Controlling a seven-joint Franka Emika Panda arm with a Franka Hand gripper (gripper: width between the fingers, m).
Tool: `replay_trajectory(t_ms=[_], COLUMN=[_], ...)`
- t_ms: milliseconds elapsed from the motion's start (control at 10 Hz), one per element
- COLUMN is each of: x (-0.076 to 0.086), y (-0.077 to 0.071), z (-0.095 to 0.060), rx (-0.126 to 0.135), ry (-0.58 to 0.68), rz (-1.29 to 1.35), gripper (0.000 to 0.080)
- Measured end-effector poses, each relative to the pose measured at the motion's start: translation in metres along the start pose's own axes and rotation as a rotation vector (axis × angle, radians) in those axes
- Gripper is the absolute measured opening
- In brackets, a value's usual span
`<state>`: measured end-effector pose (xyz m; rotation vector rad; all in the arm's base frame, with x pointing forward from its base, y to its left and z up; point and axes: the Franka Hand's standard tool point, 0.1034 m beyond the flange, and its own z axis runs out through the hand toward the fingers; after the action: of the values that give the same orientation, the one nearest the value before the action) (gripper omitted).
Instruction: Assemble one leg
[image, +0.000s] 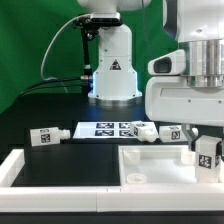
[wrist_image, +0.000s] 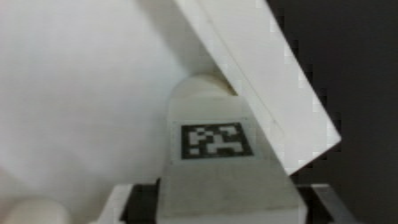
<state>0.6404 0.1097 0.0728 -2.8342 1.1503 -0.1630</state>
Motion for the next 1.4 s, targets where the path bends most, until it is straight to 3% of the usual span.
replay_trajectory(t_ms=[300, 500, 1000, 1100, 1200, 1300, 1400], x=[-0.0035, -0.0036, -0.0047, -0.0046, -0.0047, -0.0043, -0.0027], y=[-0.0004, -0.0016, -0.0023, -0.0024, -0.0024, -0.0025, -0.0027], z=[0.0003, 0.0003, 0.0005, 0.0005, 0.0005, 0.0001, -0.0017], rx=[-0.020, -0.004, 0.002, 0.003, 0.003, 0.005, 0.009], ry=[0.008, -0.015, -0.013, -0.013, -0.013, -0.012, -0.012], rz=[0.497, 0.899, 1.100, 1.082, 1.046, 1.008, 0.847], gripper=[0.0287, 0.0287, 0.0287, 0.0362, 0.0529, 0.0529, 0.0623])
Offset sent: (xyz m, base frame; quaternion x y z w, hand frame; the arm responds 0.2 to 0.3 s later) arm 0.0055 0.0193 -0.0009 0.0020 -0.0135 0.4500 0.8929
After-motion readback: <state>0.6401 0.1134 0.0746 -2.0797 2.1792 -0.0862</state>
